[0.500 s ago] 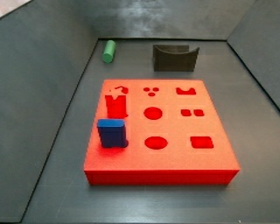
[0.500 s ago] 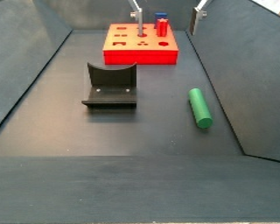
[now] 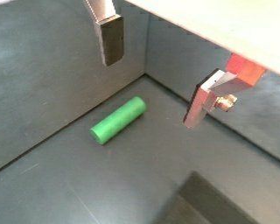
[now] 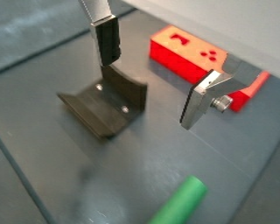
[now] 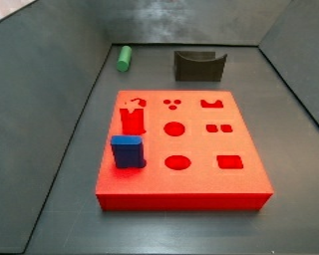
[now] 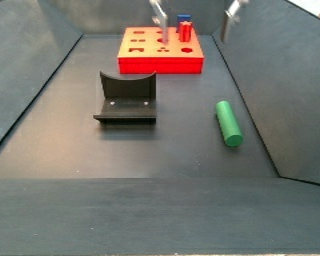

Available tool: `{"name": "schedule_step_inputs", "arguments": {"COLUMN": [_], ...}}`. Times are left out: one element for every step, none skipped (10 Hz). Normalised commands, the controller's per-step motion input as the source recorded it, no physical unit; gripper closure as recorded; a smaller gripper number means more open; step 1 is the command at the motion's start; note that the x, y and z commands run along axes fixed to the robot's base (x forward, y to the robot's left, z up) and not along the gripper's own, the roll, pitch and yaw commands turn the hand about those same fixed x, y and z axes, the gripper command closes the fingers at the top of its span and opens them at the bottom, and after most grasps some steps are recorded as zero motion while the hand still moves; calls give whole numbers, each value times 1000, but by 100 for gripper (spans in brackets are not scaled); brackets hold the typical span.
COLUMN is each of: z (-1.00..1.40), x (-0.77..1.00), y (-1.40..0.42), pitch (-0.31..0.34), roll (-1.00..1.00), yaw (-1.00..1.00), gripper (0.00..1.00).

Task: Pick up the round object. Move up. Place the round object on the fixture. Regrasp the round object. Move to above the board. Insert the round object.
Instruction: Pick up the round object.

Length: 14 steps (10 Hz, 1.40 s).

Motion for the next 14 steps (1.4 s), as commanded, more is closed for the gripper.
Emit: {"name": "schedule_step_inputs", "arguments": {"z": [-1000,-1000,-994,-1000,-1000,-1000,-1000,-1000,-920,-420,-306,-337,-286,-497], "x": [-937,-823,-646,-89,271,277,266,246,0,-486,-351,-349,-411,0], "y": [0,0,-9,20,89,20,0,0,0,43,243,294,206,0], "pitch": [-31,-33,-109,-70,-6,-39,-51,-43,-119,-290,-279,-286,-316,-220], "roll": [0,0,-1,-9,0,-21,-41,-29,-113,-287,-320,-290,-300,-244], "yaw": [0,0,0,0,-66,-77,-94,-94,-57,-3,249,260,129,0], "gripper": [0,0,0,0,0,0,0,0,0,0,0,0,0,0]}}
